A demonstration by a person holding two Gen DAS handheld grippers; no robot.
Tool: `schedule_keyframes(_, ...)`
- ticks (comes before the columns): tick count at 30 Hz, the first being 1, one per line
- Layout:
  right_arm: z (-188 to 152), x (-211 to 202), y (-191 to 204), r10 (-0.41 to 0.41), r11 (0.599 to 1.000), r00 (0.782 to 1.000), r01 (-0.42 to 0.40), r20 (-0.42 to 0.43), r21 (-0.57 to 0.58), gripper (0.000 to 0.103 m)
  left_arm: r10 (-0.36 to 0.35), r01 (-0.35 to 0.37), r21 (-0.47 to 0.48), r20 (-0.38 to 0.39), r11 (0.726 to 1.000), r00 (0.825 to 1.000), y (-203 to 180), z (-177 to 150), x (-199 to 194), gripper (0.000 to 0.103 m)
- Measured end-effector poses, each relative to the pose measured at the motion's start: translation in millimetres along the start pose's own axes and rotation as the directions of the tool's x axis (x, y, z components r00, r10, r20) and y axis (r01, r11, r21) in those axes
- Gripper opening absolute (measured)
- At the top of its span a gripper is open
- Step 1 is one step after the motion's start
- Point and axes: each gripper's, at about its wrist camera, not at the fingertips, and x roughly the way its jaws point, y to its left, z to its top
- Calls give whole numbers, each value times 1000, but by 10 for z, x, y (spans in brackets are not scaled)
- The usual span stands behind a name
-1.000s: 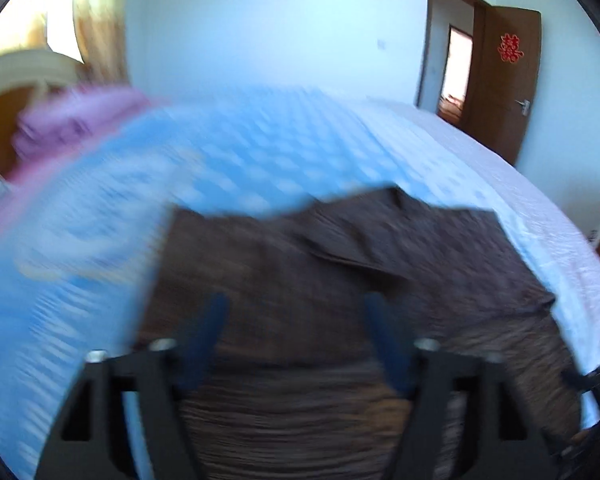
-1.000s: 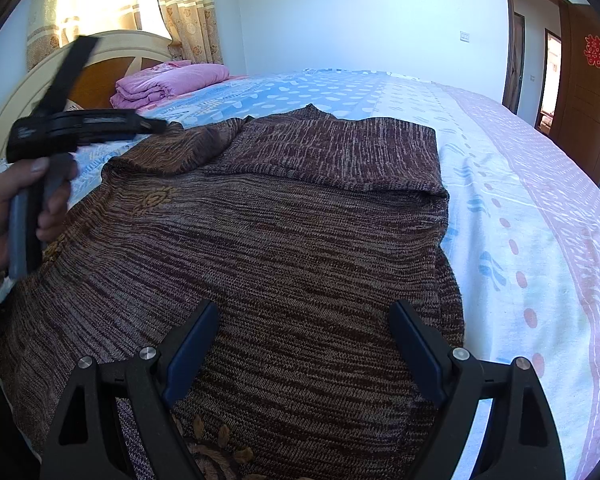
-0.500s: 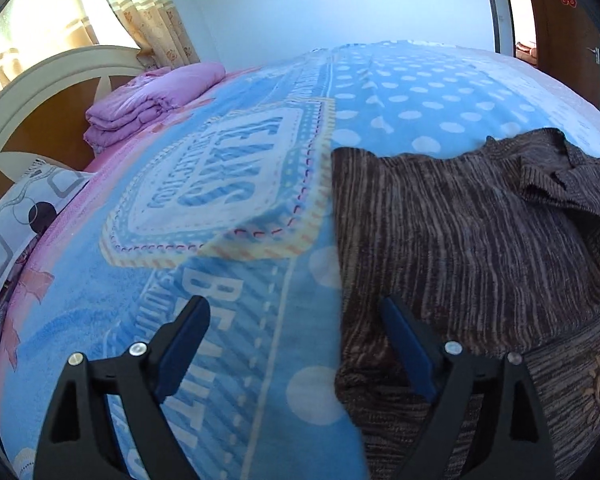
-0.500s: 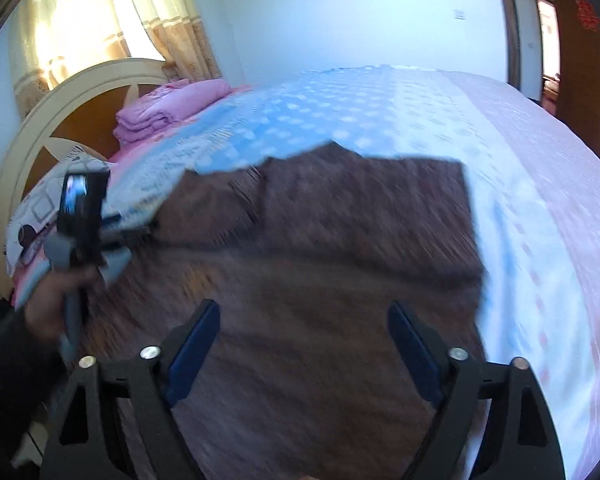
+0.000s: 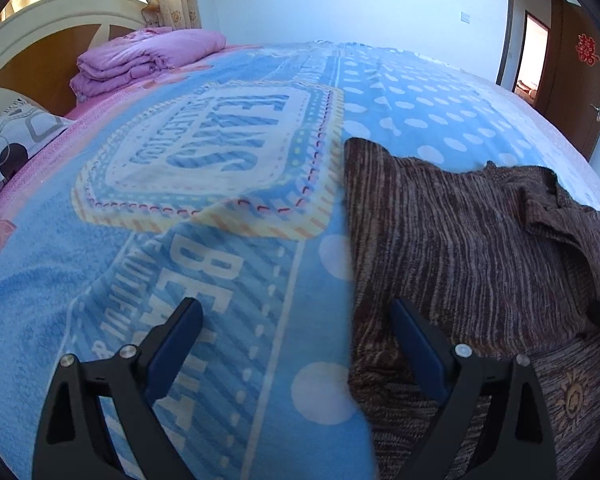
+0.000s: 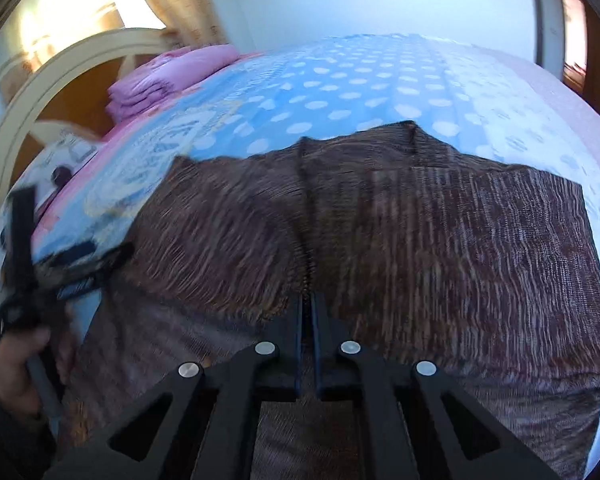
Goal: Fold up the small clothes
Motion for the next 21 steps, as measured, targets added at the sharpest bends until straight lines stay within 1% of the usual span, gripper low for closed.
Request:
schedule_keyframes(2,-74,-62,79,-1,999,1000,0,-18,-45,3,13,-13,8,3,1000,1000,-22,-5,-6,98)
schedule_keyframes(3,-97,-67,116,-21,997,999,19,-28,-74,3,21,-21,15,6,1000,1000,-38,-7,-10,98)
schedule_keyframes(4,-108,-58,165,-72,990,997,68,-31,-121,3,29,-30,23,9,999,1000,-54,-10,-13,98)
schedule_keyframes(5,-105,-50,190,-98,985,995,93,-26,-147,4,34,-34,25,11,999,999,-60,-10,-16,98)
schedule_keyframes(7,-41,-54,201,-151,975,989,151,13,-165,29,36,-36,27,13,999,999,-62,-14,-22,98)
schedule_keyframes(8,-7,-59,202,-159,974,987,162,30,-159,48,35,-35,25,13,999,999,-62,-13,-20,98)
schedule_keyframes(9,40,-64,207,-153,976,987,158,46,-148,49,35,-35,22,12,999,999,-60,-12,-16,99)
schedule_keyframes(11,160,-14,261,-126,983,991,132,51,-129,49,37,-38,22,13,999,999,-65,-17,-21,99)
schedule_keyframes(13,255,95,371,-150,974,987,156,50,-165,49,41,-41,23,16,999,999,-65,-18,-25,100)
schedule_keyframes(14,297,188,419,-191,960,981,196,44,-200,49,44,-45,24,17,999,999,-64,-18,-26,100)
schedule_keyframes(15,333,276,435,-248,943,968,251,41,-220,49,46,-47,24,18,999,999,-67,-18,-25,100)
schedule_keyframes(16,400,388,370,-314,925,949,314,32,-216,49,45,-46,23,17,999,999,-60,-17,-26,100)
schedule_keyframes(17,456,431,250,-348,920,937,347,25,-184,49,44,-44,22,17,999,999,-61,-17,-25,100)
schedule_keyframes(18,531,408,26,-376,921,926,377,32,-92,49,41,-41,18,16,999,999,-55,-19,-24,101)
schedule_keyframes(20,578,230,-322,-440,897,895,436,68,66,49,35,-35,11,15,999,999,-42,-18,-22,101)
schedule_keyframes(21,573,148,-499,-455,886,888,445,62,133,49,35,-35,9,14,999,999,-43,-18,-19,102)
